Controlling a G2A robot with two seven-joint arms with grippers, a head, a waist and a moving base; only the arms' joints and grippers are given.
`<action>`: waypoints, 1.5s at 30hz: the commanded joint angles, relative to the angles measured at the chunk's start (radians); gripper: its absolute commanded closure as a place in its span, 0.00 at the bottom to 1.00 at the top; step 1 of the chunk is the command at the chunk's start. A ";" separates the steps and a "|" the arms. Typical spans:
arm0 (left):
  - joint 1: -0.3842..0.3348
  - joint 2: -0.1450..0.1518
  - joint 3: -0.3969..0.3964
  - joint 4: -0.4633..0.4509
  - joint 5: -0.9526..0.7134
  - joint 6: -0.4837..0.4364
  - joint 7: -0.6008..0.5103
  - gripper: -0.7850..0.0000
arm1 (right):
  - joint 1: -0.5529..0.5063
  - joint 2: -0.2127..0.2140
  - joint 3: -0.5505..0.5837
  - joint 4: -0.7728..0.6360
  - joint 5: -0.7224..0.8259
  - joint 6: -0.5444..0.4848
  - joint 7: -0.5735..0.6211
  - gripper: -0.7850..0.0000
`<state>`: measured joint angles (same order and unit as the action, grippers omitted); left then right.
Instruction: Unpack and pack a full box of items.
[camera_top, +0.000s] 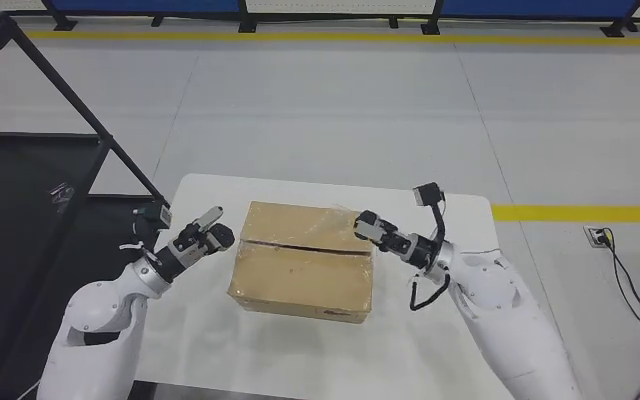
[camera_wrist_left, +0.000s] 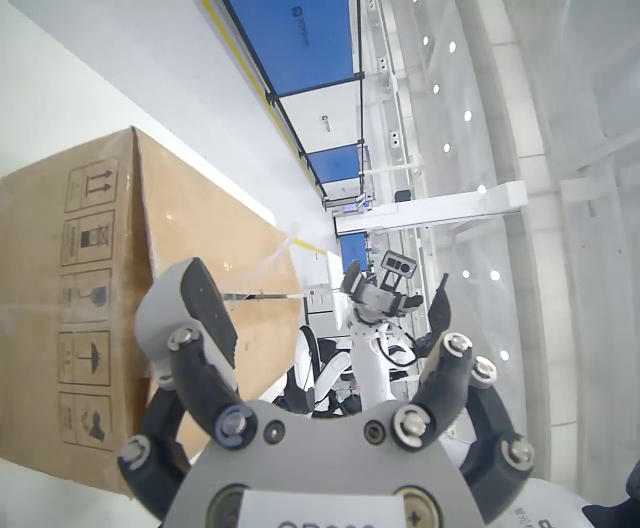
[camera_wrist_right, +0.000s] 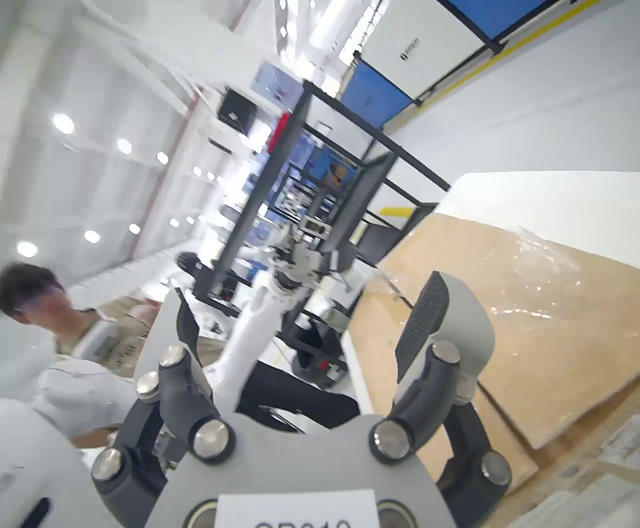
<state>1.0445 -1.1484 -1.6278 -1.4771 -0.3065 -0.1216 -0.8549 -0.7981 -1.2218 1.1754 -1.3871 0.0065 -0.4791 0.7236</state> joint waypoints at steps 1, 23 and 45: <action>0.012 0.002 -0.011 -0.003 -0.017 -0.003 0.008 0.00 | -0.003 0.000 0.003 0.000 0.058 0.001 0.002 0.00; 0.089 0.017 -0.011 -0.088 -0.030 -0.006 0.056 0.00 | 0.227 -0.025 -0.156 0.220 -0.643 0.047 -0.204 0.00; 0.092 0.022 0.050 -0.126 -0.008 0.006 0.107 0.00 | 0.330 -0.045 -0.294 0.291 -1.078 -0.023 -0.297 0.16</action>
<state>1.1347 -1.1272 -1.5780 -1.6025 -0.3151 -0.1155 -0.7498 -0.4760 -1.2639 0.8830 -1.1098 -1.0792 -0.4904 0.4344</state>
